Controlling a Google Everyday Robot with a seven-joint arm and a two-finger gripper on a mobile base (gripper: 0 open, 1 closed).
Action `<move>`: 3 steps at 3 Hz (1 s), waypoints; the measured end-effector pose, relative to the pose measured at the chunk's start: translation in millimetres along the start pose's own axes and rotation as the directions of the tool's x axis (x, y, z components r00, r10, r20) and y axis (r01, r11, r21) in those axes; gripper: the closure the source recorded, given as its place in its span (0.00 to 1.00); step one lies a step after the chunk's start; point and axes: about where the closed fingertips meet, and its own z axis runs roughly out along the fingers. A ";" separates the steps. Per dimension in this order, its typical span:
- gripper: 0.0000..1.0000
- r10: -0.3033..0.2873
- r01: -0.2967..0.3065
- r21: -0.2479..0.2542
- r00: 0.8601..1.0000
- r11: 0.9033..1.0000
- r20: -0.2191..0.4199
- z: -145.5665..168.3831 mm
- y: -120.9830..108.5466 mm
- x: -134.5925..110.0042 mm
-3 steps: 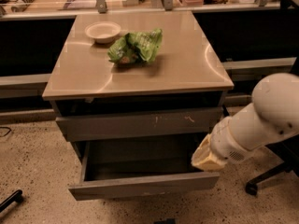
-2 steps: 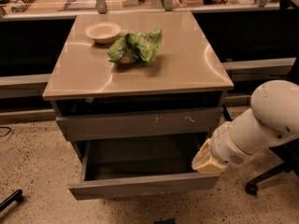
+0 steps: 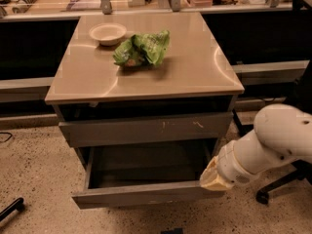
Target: Close middle drawer
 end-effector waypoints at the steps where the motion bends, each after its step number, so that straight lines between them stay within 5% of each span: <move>1: 1.00 -0.062 0.062 -0.005 0.998 0.998 0.007 71.3 1.6 35.2; 3: 1.00 -0.037 0.038 -0.059 0.999 0.998 0.014 204.0 -18.4 99.2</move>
Offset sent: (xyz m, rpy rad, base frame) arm 0.0146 0.0051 -0.2528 0.0365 0.0069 0.0989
